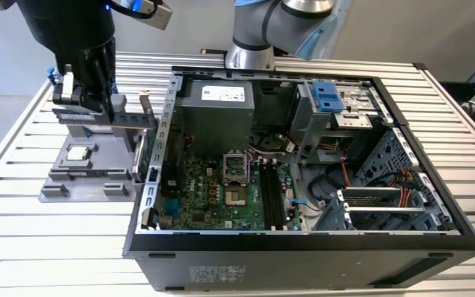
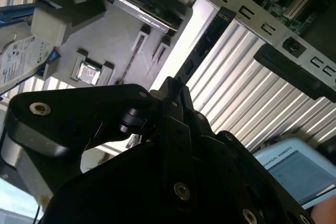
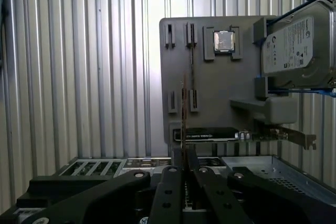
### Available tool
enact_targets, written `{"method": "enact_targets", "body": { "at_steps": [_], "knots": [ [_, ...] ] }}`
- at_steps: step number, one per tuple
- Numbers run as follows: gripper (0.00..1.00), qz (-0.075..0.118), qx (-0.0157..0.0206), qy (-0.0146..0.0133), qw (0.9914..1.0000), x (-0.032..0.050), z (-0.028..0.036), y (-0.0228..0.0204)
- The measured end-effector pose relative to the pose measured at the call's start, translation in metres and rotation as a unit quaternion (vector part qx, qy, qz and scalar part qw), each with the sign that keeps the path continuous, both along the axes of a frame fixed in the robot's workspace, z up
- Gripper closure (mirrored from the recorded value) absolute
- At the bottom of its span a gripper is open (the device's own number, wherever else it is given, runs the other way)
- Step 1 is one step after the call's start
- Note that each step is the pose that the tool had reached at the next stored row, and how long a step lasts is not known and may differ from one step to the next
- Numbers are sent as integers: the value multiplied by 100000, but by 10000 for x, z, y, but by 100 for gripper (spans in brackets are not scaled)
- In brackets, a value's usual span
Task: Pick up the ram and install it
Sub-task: 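Pick up the ram and move it above insertion slot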
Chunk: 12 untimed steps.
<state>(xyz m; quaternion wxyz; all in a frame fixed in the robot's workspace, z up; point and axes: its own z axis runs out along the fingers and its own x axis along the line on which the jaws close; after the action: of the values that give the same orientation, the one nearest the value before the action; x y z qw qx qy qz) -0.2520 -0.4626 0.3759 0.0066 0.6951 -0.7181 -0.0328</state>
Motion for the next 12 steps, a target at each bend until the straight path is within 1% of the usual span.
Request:
{"method": "enact_targets", "body": {
  "at_steps": [3, 5, 7, 9, 12],
  "knots": [
    [100, 16, -3, -102, 100000, 16, 0, 0],
    [100, 7, 0, -206, 100000, 48, -2, 0],
    [100, 8, -1, -370, 99999, 87, -2, 0],
    [100, 7, -3, -630, 99998, 134, -3, 0],
    [100, 6, 4, -1124, 99994, 207, -3, 0]
  ]
}}
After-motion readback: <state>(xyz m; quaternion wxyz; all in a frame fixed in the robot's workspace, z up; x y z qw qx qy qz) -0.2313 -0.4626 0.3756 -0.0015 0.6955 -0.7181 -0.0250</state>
